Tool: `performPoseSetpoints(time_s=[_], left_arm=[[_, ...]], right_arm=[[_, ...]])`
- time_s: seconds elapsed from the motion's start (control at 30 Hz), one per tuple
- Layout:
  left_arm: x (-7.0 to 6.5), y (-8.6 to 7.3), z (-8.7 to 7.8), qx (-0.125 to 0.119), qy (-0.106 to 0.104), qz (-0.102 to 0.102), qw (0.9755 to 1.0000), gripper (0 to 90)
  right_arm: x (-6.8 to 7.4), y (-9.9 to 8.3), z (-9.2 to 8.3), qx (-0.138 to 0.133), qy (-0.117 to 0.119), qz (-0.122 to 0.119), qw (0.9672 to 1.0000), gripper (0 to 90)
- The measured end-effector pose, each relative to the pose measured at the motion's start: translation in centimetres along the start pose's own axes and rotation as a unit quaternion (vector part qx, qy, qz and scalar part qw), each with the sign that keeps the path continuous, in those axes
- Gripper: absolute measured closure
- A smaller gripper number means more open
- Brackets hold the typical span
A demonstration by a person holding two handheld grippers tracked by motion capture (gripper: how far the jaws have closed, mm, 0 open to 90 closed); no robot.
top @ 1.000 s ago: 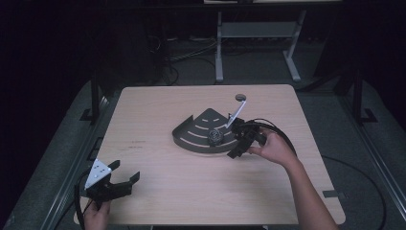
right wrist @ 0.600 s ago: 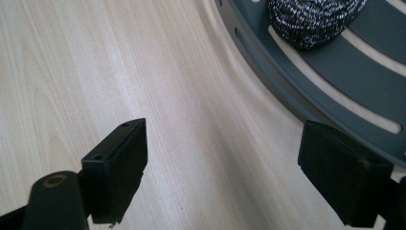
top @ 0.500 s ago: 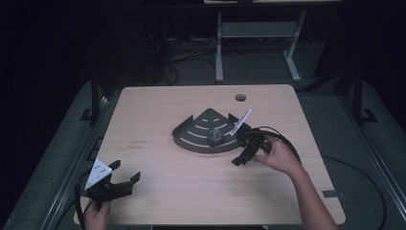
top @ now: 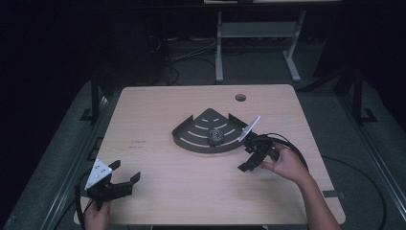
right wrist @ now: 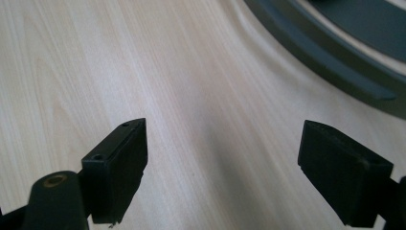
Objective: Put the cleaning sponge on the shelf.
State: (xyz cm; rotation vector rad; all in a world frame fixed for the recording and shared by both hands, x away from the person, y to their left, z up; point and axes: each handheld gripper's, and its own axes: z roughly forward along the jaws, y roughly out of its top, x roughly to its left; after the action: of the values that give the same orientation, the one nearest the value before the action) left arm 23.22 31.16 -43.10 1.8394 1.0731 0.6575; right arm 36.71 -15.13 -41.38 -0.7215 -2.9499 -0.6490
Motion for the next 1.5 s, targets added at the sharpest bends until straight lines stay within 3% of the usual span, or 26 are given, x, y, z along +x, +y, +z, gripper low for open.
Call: performPoseSetpoints(time_s=[0.9,1.5], left_arm=[[-0.1,0.0,0.2,0.003,-0.001,0.003,1.0000,13.3],[-0.3,0.0,0.5,0.007,-0.003,0.007,0.9999,13.3]], right_arm=[[1.3,-4.1,0.2,-0.016,-0.001,0.016,0.9997,16.2],[2.6,-7.1,-0.5,-0.032,-0.017,0.025,0.9990,16.1]])
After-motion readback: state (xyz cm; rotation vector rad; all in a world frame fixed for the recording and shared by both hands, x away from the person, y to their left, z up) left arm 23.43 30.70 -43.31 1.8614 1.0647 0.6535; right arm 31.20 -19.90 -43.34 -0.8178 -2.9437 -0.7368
